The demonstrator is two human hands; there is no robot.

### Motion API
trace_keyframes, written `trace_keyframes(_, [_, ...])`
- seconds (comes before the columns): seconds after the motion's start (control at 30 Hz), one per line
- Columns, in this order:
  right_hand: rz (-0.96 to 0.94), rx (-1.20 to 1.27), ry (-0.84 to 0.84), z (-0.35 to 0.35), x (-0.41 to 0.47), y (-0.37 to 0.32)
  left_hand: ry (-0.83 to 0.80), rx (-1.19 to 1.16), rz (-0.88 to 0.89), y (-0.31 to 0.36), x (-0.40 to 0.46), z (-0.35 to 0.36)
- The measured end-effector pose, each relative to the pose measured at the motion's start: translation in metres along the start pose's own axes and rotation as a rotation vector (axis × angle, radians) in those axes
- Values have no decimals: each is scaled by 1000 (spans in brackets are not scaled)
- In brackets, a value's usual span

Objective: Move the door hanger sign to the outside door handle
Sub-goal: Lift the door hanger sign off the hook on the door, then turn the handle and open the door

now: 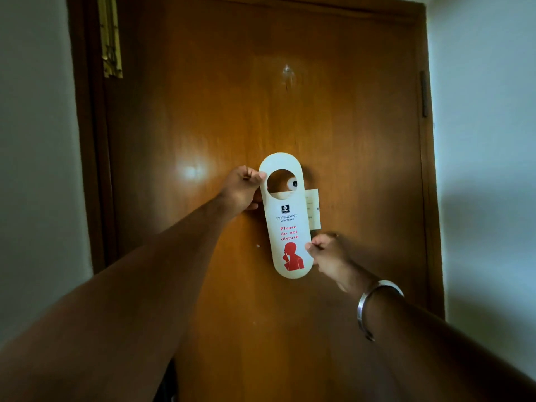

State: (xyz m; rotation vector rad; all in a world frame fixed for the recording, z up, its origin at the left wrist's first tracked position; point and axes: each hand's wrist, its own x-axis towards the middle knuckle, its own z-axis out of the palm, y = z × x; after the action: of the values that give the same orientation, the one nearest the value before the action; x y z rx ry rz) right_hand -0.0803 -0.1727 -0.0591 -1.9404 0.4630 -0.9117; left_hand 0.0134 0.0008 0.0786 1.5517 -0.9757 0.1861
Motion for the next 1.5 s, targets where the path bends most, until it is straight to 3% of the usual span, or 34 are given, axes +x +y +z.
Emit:
trace_keyframes(0.2, [36,157,-137,45,-45,9,-7,-30,-170,-66,-66,-16])
trace_keyframes(0.4, [77,160,-293,106,-99,37,23,-129,-252,-130,-159,-55])
trace_keyframes(0.57, [5,59,-491,154,-153,43,77,-166,-170,-146,-214,-109])
trace_keyframes(0.73, [-10,-278,-556,200,-206,54,196,-222,-138,-142,-245,-150])
trace_keyframes(0.97, [-100,-692,-715,257,-267,74,206,-238,-88,-149,-269,-152])
trace_keyframes(1.13, [-112,-889,-700,284,-265,99,198,-197,-67,-148,-272,-155])
trace_keyframes(1.27, [-117,-860,-659,301,-271,126,270,-89,-78,-156,-271,-160])
trace_keyframes(1.5, [-75,-818,-742,301,-282,145,316,49,-116,-160,-286,-160])
